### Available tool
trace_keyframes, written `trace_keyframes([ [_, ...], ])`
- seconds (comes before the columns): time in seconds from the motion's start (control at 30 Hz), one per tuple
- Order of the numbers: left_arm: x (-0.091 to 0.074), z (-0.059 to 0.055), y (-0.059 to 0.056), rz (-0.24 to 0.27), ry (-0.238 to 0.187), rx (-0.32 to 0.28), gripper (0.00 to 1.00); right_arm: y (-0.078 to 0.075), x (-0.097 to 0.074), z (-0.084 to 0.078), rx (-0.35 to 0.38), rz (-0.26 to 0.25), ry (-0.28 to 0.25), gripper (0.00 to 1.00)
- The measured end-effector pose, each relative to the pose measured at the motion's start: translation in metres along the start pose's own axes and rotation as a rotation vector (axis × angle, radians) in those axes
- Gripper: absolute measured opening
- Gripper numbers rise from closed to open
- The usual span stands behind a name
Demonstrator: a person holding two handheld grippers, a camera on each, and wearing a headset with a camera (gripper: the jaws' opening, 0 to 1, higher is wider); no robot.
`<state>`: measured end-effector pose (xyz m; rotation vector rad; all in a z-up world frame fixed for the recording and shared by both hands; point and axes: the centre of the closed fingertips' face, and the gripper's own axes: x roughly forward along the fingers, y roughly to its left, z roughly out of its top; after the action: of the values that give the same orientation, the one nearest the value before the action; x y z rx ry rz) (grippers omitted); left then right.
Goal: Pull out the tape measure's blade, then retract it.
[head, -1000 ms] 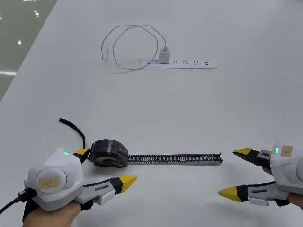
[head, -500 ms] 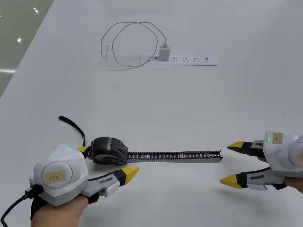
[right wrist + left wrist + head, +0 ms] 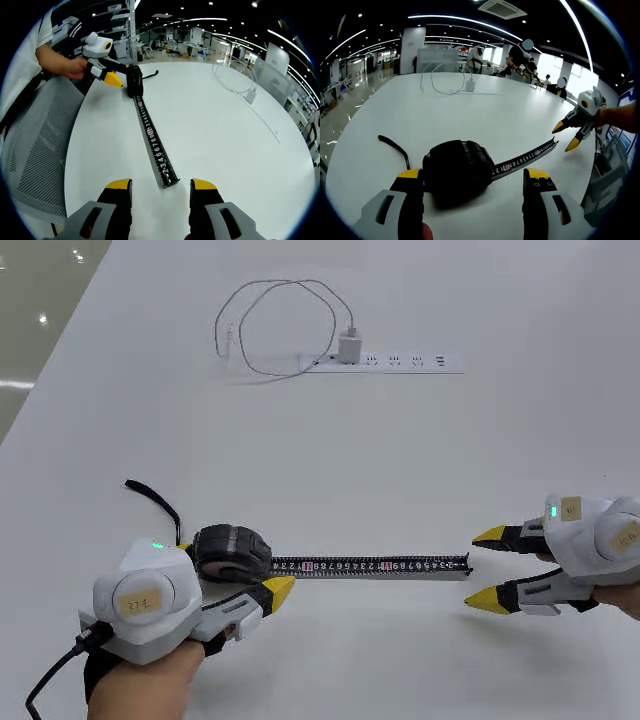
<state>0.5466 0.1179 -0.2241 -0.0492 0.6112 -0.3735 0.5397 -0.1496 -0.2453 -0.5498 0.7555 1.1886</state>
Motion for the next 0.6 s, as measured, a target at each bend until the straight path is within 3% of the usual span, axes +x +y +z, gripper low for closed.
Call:
trace_keyframes([
  [0.6,0.010,0.000,0.014,0.116,0.009,-0.076,0.66,-0.002,0.006,0.005,-0.075,0.052,0.060,0.33],
])
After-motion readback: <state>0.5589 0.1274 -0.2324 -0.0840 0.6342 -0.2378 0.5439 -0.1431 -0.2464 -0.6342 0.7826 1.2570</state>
